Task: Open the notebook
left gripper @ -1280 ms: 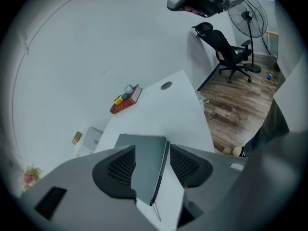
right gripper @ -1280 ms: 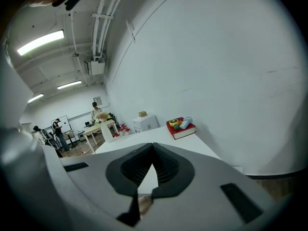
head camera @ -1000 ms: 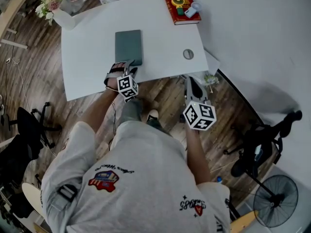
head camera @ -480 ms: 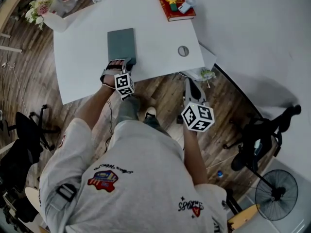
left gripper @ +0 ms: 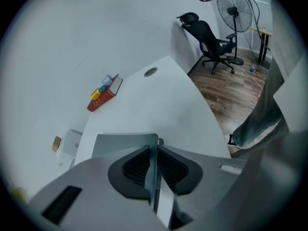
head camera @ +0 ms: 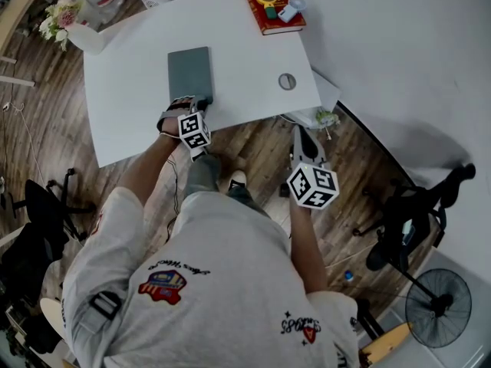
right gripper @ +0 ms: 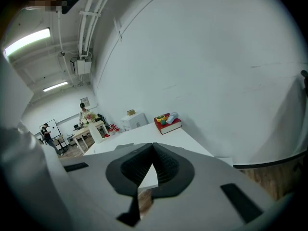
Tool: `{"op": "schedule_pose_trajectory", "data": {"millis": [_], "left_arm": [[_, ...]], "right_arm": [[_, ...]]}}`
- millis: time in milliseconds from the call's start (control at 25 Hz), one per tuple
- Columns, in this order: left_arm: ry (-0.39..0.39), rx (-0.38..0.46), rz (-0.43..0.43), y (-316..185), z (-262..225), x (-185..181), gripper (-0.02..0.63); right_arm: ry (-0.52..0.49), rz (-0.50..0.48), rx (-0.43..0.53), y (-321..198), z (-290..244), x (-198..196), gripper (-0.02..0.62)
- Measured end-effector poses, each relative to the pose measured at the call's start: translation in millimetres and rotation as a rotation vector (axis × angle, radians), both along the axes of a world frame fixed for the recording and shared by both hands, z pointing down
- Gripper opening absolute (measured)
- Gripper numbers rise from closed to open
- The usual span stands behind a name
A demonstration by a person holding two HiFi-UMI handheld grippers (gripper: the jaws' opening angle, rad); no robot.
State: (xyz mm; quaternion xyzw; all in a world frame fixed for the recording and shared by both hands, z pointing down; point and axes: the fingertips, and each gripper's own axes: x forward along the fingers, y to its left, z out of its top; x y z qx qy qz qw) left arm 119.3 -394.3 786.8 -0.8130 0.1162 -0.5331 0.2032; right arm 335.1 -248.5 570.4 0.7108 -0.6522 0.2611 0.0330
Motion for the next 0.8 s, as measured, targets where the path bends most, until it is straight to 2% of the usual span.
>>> {"op": "schedule_pose_trajectory", "data": {"millis": [120,280,800], "left_arm": [[0.027,-0.041,-0.031,-0.4,-5.5,-2.1,0.036],[0.106,-0.066,-0.091,-2.6,-21.0,-4.7,0.023],[0.44,0.018,-0.323,-15.4,-90.6,-31.3,0.014]], "right_arm": [[-0.001,-0.01,0.005,0.4,-2.5,-4.0,0.0],[-0.003,-0.019,0.008,0.5,-4.6,-6.5,0.0],[-0.01,-0.081,0.02,-13.9,-10.1,-24.9,0.0]]}}
